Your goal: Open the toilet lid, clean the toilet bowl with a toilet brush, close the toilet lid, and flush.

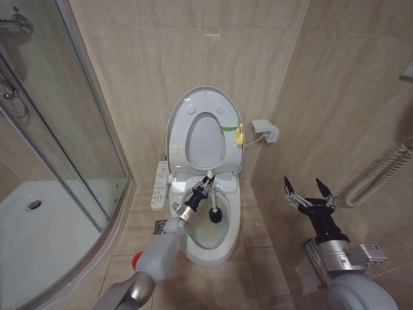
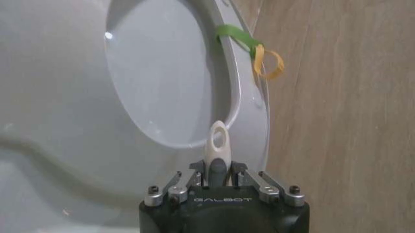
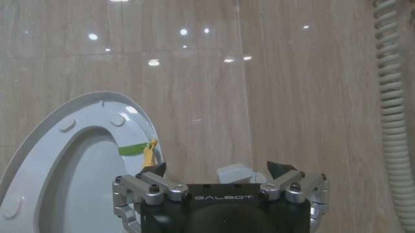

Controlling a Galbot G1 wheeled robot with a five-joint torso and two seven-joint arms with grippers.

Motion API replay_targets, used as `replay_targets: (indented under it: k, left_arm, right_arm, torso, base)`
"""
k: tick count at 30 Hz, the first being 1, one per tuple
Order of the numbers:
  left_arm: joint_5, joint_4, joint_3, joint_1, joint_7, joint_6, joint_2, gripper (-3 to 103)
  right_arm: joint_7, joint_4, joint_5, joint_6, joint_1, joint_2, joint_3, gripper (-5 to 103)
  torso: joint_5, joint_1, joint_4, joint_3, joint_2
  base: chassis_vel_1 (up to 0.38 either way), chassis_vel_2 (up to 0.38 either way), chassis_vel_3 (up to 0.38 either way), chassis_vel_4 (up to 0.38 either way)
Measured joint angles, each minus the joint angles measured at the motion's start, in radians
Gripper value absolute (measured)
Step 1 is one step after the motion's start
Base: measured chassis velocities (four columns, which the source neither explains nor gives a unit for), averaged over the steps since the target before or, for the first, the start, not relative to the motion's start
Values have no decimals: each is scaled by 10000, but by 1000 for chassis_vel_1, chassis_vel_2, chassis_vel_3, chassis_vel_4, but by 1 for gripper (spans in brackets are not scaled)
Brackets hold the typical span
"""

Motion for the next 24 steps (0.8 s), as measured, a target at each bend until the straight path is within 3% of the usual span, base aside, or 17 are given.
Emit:
replay_targets:
  k: [6, 14, 17, 18, 20, 24]
  left_arm:
    - [329, -251, -109, 743, 274, -128, 423, 26]
    - [1181, -399, -335, 446, 483, -548, 721, 26]
    - [537, -418, -241, 283, 334, -499, 608, 26]
    - [-323, -378, -122, 215, 112, -328, 413, 26]
    - [-1147, -288, -73, 176, -99, -163, 219, 26]
    - [-1497, -127, -62, 186, -147, -49, 145, 26]
  right_arm:
    - [-8, 32, -55, 61, -44, 37, -66, 100]
    - [-14, 65, -53, 105, -50, 48, -75, 100]
    - [-14, 80, -53, 107, -51, 45, -72, 100]
    - [-14, 87, -53, 122, -74, 39, -46, 100]
    - [-17, 87, -47, 154, -135, 27, 23, 100]
    - [-27, 85, -32, 185, -166, 14, 115, 100]
  torso:
    - [1, -4, 11, -3, 1]
    - [-2, -2, 5, 0, 0]
    - [3, -2, 5, 0, 0]
    - [0, -1, 4, 0, 0]
    - [-1, -2, 2, 0, 0]
    - [0, -2, 4, -1, 0]
  base:
    - [0, 0, 0, 0]
    - [0, 0, 0, 0]
    - [0, 0, 0, 0]
    - [0, 0, 0, 0]
    - [0, 0, 0, 0]
    - [0, 0, 0, 0]
